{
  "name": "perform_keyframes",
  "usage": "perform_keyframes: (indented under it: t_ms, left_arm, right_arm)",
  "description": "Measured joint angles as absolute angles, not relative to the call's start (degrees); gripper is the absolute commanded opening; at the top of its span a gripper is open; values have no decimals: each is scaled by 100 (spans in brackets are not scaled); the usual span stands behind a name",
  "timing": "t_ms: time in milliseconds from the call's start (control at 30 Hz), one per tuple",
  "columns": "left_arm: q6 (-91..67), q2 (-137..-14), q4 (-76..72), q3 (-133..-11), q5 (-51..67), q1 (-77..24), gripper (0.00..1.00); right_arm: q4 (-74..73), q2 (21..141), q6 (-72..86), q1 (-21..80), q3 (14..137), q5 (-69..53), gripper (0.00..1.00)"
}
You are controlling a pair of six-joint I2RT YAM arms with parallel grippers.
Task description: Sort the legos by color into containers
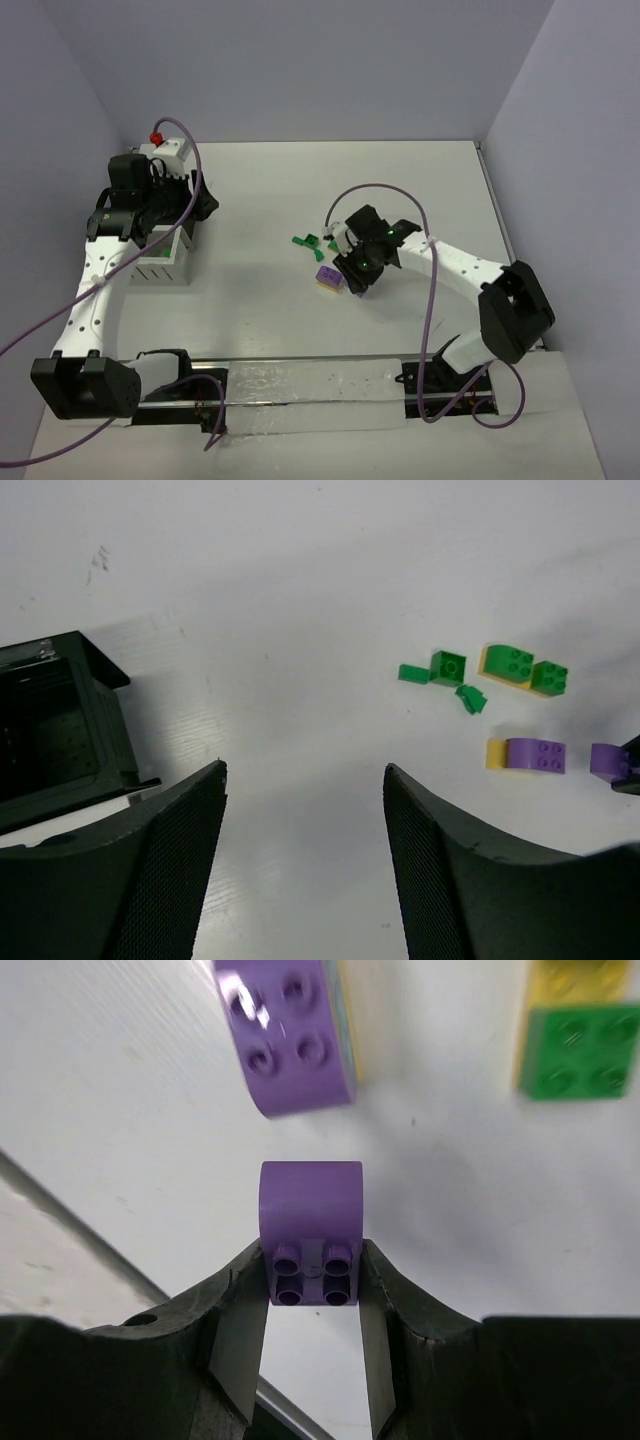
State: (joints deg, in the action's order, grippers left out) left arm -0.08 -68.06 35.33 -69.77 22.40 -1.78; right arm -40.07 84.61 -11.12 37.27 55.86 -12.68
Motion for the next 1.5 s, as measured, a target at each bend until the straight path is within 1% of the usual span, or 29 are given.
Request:
perform_keyframes:
  t_ms: [167, 300, 400, 600, 800, 1067, 1300, 1500]
  left_arm:
    - [-266, -6368, 3116, -6626, 2611, -178, 74]
    - [-453, -6159, 2712, -6511, 3005, -178, 74]
    - [-618, -6199, 2518, -6522, 3373, -181, 73]
    - [-1466, -6663, 2304, -6573, 4005, -366, 71]
    - [-2327, -7040, 2054, -6410, 4673, -702, 74]
    - [-3052, -7168, 1757, -6044, 5615, -742, 76]
    - [-3406, -7166, 1504, -5658, 5917, -763, 75]
    - [-3494, -7166, 1328, -5572, 6113, -839, 72]
  right_arm:
    - [-3916, 8219, -621, 3374, 6479, -1908, 0]
    - [-3728, 8335, -155, 3214, 7245, -2507, 0]
    - [-3503, 8488, -69, 3246, 7641, -2694, 0]
    - [-3188, 8596, -200, 3706, 7693, -2413, 0]
    - [-3014, 8712, -471, 4314, 7870, -1976, 0]
    - [-2822, 8868, -774, 4911, 8233, -1359, 0]
    - [-2749, 8965, -977, 5249, 8294, -1036, 0]
    - [-2753, 9117, -1098, 5377, 8442, -901, 0]
